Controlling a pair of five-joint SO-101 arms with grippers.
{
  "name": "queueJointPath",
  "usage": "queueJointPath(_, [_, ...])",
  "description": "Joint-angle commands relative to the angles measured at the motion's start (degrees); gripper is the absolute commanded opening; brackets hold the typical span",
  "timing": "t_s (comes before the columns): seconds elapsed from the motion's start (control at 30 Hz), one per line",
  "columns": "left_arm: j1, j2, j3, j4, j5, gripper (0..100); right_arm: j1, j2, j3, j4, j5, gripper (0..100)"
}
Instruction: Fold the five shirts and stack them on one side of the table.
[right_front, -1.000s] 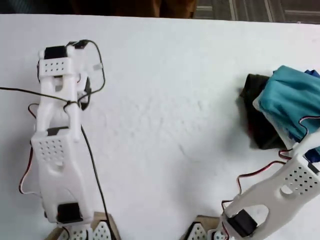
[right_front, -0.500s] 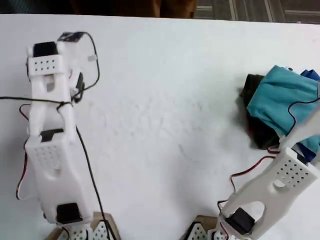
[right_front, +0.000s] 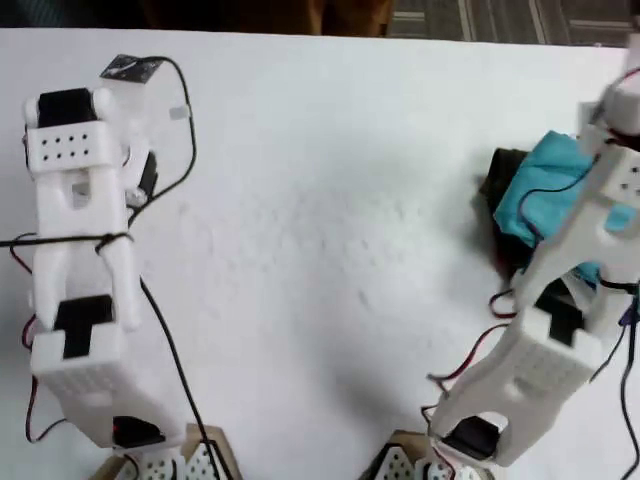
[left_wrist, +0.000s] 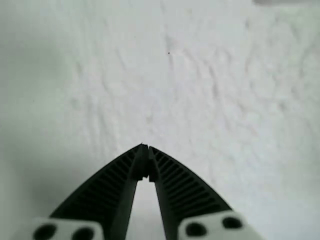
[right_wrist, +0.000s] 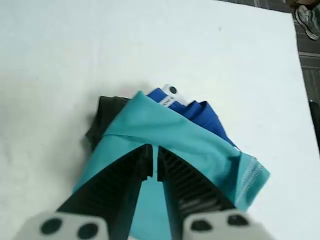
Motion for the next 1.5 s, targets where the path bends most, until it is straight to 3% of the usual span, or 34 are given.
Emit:
queueJointPath(0.0, [-0.4,-6.7,2.9,0.4,-0.6,3,-6.4,-11.1,10.5,1.4,-3.3,1.9])
queueJointPath(0.23, [-0.4,-16.3,17.4,-3.8,-0.6,3,-19.6,-29.1,42.5,-2.6,-8.8,1.9])
queueJointPath(0.47, [-0.4,-34.5,42.2,-15.9,-0.6,3,-24.1,-56.3,89.0,-30.6,-9.1,1.9])
queueJointPath(0.6, [-0.4,-42.1,52.3,-18.8,-3.1,3,-24.4,-67.7,107.2,-38.6,-6.1,1.8])
queueJointPath(0.83, [-0.4,-46.0,67.2,-23.4,-7.6,3,-24.4,-73.8,121.8,-38.9,-1.7,1.8])
queueJointPath(1.13, [-1.9,-56.6,90.1,-38.4,-9.8,2,-25.3,-77.8,135.9,-38.9,-1.5,1.8])
queueJointPath(1.47, [-2.0,-72.4,102.7,-39.0,-9.8,3,-34.2,-78.5,147.6,-41.1,-1.9,1.8])
